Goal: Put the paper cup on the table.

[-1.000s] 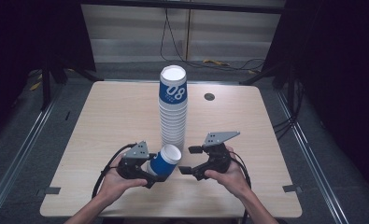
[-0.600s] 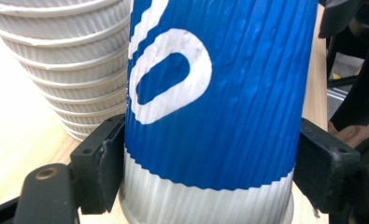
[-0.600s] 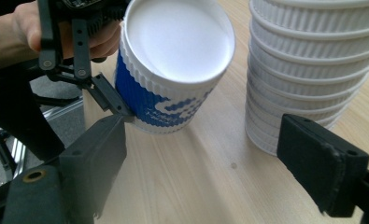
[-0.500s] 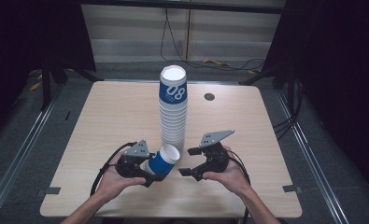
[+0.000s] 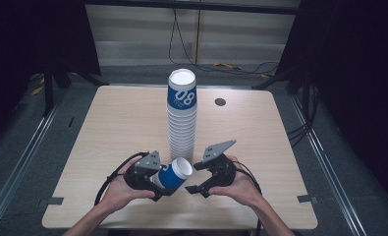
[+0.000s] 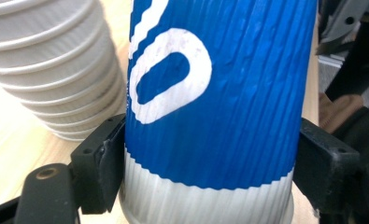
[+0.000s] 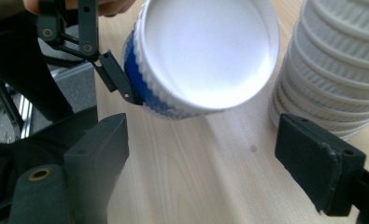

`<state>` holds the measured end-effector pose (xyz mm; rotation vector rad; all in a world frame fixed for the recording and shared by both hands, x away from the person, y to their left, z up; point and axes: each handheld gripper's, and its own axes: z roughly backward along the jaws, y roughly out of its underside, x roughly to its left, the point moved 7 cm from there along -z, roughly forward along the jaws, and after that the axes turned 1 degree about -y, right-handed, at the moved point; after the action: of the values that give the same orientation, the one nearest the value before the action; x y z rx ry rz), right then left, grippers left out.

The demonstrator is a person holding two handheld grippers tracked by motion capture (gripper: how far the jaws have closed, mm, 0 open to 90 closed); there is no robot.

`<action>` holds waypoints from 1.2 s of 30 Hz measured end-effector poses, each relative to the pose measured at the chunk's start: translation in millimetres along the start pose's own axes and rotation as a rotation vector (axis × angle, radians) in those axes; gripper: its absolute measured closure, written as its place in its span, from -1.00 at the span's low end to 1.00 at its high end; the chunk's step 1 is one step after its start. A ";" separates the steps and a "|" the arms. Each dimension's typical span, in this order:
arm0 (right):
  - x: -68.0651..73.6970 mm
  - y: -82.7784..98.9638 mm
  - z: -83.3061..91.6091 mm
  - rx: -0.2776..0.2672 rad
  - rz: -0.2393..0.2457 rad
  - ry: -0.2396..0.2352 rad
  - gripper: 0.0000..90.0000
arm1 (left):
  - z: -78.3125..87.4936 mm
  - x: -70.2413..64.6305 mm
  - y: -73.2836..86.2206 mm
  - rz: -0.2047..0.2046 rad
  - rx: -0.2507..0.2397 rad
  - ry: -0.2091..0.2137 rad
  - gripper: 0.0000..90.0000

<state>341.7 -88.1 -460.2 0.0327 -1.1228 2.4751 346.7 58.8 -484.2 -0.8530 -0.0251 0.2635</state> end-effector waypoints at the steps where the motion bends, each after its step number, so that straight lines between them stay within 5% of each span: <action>1: 0.8 0.4 -0.3 0.007 0.003 0.000 -0.61 | -1.3 -2.3 0.0 -0.013 0.011 0.003 -0.54; 10: 5.2 9.0 -2.8 0.082 0.039 0.012 -0.68 | -8.8 -6.7 1.5 -0.064 0.052 -0.032 -0.54; 18: 5.7 13.2 -9.5 0.129 0.020 -0.009 -0.66 | -13.7 -13.6 1.1 -0.102 0.119 -0.012 -0.53; 23: 9.7 12.0 -11.7 0.149 0.049 -0.018 -0.64 | -15.1 -14.6 1.1 -0.138 0.160 -0.017 -0.54; 36: 12.1 10.2 -17.2 0.229 0.084 -0.024 -0.57 | -15.1 -14.0 -1.5 -0.161 0.197 -0.022 -0.54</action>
<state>329.3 -77.2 -476.8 0.0839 -0.8614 2.6738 335.3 43.3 -491.9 -0.6486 -0.0864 0.1218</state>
